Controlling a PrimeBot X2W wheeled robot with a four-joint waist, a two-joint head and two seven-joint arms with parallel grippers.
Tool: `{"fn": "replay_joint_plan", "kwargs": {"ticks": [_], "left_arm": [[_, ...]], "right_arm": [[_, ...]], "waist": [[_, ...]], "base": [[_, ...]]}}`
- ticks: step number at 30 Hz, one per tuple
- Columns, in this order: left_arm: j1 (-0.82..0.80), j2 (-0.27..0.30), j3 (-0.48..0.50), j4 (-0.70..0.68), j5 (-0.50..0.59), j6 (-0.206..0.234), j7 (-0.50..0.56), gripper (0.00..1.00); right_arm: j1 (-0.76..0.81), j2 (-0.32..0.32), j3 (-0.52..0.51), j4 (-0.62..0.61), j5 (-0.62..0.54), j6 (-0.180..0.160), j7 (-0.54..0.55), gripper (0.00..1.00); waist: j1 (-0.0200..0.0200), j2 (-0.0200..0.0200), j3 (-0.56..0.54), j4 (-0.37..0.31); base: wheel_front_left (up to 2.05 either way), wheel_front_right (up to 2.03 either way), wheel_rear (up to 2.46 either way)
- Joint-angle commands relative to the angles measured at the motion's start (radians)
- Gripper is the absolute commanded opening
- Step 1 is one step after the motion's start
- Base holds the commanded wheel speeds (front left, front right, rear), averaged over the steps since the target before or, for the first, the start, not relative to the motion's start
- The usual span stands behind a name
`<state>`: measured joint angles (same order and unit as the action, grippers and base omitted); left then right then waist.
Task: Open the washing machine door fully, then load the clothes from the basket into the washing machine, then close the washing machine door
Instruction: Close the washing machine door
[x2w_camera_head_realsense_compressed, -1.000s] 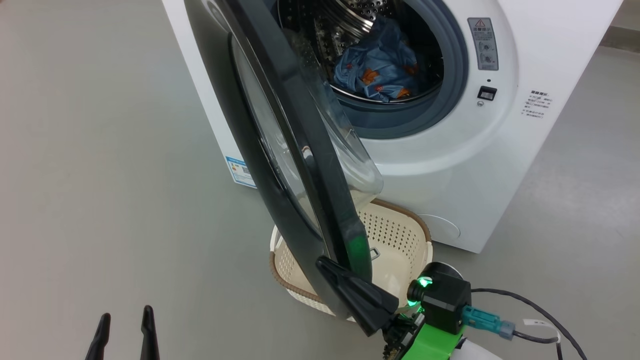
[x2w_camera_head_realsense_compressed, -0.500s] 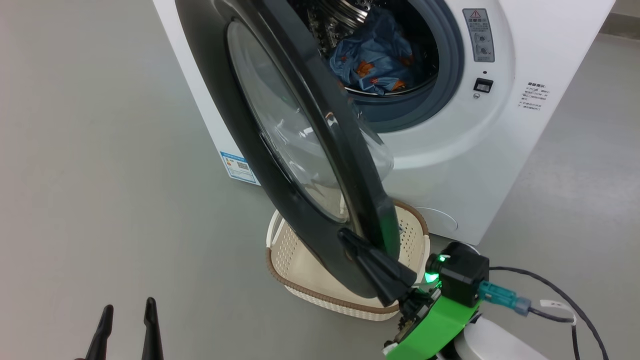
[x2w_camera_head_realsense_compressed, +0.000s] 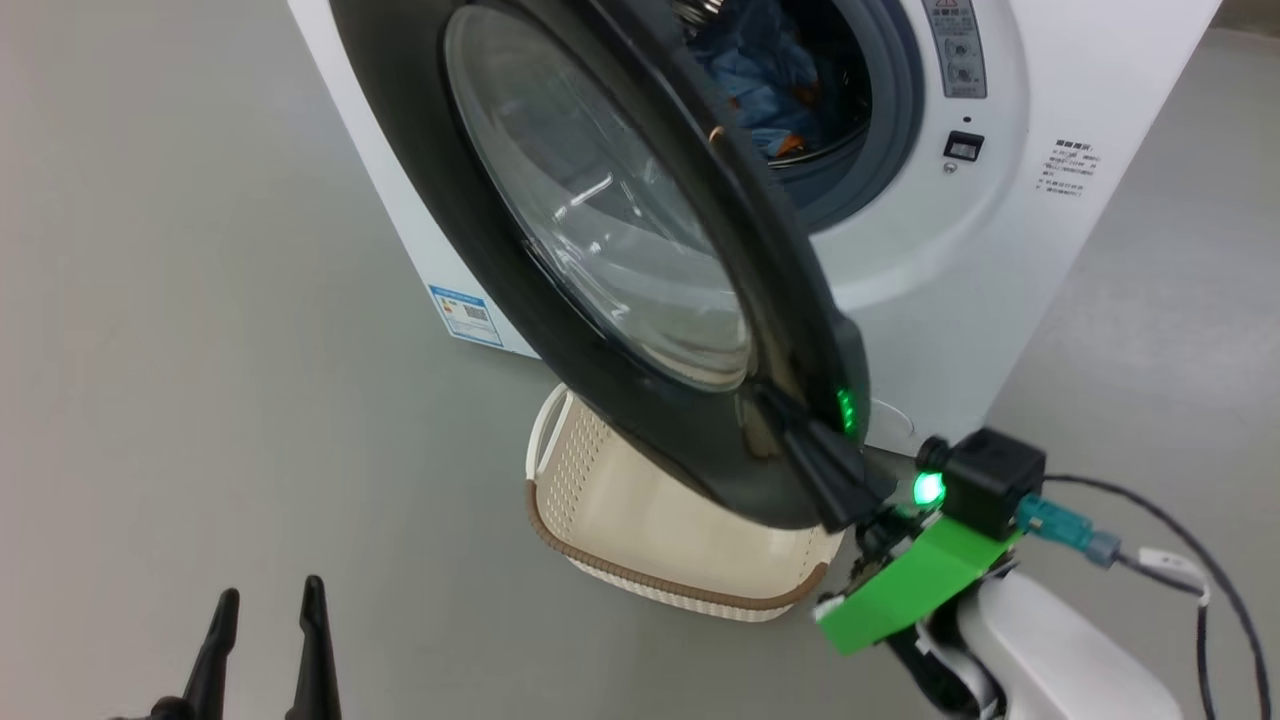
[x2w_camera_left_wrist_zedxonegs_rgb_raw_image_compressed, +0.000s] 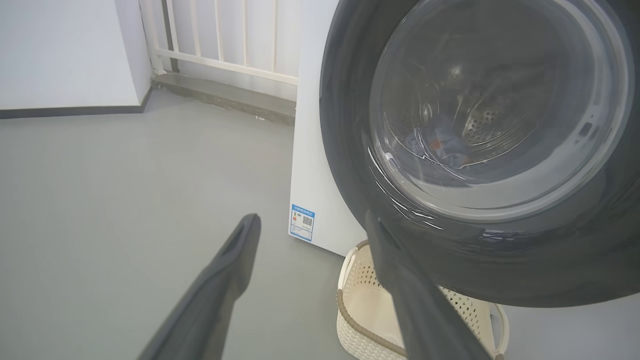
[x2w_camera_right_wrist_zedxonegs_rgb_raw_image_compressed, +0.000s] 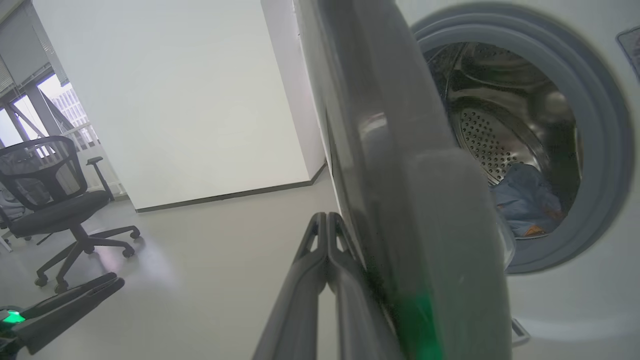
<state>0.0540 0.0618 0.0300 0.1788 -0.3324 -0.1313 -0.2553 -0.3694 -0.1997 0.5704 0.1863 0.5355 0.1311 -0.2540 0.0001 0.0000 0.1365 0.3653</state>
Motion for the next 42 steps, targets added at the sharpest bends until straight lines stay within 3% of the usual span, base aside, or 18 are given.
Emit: {"fn": "replay_joint_plan", "kwargs": {"ticks": [1, 19, 42], "left_arm": [[-0.035, 0.008, 0.028, -0.029, -0.006, 0.001, -0.006, 1.0], [-0.118, 0.002, -0.022, -0.057, -0.019, 0.001, -0.006, 1.0], [-0.242, -0.011, -0.093, -0.072, -0.052, 0.001, -0.006, 1.0]], "right_arm": [[-0.036, -0.002, -0.007, -0.016, -0.014, 0.0, -0.008, 0.0], [-0.208, -0.04, -0.149, 0.067, -0.053, 0.0, -0.008, 0.0], [-0.472, -0.071, -0.33, 0.194, -0.118, 0.0, -0.008, 0.0]], "waist": [[-0.0001, 0.0, 0.007, -0.002], [-0.0001, 0.0, 0.134, 0.014], [-0.0001, 0.0, 0.309, 0.086]], "base": [[0.0, 0.0, 0.0], [0.0, 0.0, 0.0], [0.0, 0.0, 0.0]]}}
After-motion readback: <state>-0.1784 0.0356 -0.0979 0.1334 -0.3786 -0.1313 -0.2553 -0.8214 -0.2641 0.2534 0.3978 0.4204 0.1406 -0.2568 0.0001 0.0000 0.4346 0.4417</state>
